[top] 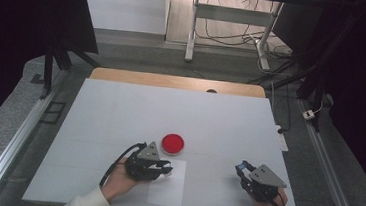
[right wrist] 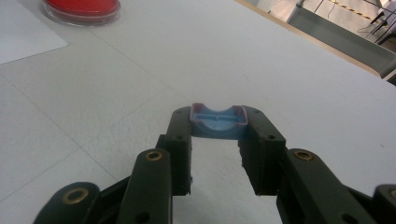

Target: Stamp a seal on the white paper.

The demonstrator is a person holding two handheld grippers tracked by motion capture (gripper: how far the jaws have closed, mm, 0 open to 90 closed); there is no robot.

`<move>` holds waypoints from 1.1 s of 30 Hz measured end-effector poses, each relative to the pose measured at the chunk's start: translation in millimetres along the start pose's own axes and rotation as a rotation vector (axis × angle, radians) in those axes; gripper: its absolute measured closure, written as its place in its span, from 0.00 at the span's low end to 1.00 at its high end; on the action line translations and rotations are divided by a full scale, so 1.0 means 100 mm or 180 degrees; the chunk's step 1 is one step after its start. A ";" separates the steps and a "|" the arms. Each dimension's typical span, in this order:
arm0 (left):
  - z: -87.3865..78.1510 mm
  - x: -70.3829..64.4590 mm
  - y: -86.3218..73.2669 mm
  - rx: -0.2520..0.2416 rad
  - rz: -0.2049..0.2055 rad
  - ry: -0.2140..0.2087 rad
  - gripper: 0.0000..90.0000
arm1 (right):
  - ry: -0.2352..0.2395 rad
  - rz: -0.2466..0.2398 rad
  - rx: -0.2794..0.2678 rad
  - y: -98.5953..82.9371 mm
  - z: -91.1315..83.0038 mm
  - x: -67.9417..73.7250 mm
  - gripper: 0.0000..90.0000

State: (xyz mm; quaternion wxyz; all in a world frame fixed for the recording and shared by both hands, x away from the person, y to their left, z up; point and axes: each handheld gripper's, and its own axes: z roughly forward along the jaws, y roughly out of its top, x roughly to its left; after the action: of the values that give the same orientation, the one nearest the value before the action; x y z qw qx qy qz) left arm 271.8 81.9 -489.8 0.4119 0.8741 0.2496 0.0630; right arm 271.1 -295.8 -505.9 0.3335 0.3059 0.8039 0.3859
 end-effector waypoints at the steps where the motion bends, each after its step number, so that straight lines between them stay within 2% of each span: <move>1: 0.01 0.00 0.00 0.0001 -0.0003 0.0006 0.83 | -0.0002 -0.0006 0.0001 0.00 0.00 0.00 0.72; 8: 0.04 0.01 -0.03 0.0012 -0.0018 0.0047 0.83 | -0.0012 -0.0011 0.0018 0.00 -0.01 0.00 0.72; 33: 0.12 0.00 -0.06 0.0069 0.0005 0.0068 0.83 | -0.0004 0.0008 0.0000 0.00 -0.01 0.00 0.72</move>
State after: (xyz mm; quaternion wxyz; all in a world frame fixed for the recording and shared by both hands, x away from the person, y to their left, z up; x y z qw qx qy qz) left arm 273.6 77.0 -502.2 0.3996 0.8780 0.2540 0.0700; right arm 270.7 -295.9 -505.5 0.3335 0.3071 0.8033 0.3862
